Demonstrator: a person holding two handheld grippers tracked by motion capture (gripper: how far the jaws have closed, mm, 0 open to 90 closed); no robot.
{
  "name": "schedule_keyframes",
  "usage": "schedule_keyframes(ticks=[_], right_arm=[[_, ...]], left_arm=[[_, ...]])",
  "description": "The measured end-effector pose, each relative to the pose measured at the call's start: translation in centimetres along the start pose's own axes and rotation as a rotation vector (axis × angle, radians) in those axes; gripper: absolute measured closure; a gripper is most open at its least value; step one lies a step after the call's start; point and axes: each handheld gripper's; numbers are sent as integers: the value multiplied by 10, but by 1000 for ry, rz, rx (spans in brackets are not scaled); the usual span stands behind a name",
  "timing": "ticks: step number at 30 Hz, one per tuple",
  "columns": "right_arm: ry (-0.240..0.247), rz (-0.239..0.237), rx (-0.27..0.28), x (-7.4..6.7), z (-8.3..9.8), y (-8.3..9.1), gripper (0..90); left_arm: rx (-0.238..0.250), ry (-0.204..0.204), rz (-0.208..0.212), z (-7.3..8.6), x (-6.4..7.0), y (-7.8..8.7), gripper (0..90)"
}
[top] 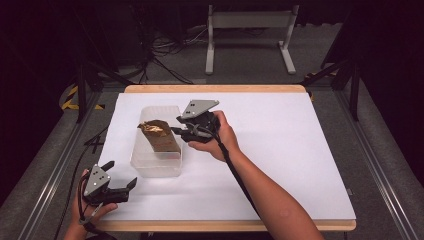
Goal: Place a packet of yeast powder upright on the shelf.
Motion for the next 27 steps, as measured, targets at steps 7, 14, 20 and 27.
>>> schedule_keyframes(ticks=[7, 14, 20, 27], right_arm=[[14, 36, -10, 4, 2, 20, 604], [32, 84, -36, 8, 11, 40, 586], [35, 111, -48, 13, 20, 58, 572], [34, 151, -71, 19, 35, 75, 564]], left_arm=[[-6, -8, -4, 0, 0, 0, 53], [-2, 0, -7, 0, 0, 0, 53], [-8, -7, -11, 0, 0, 0, 52], [-8, -6, -11, -1, 0, 0, 53]])
Point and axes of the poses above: each handheld gripper's, and its own axes: y roughly backward along the jaws, z roughly out of its underside, x roughly to its right, and after that the axes turned 4 degrees about -y, right-handed
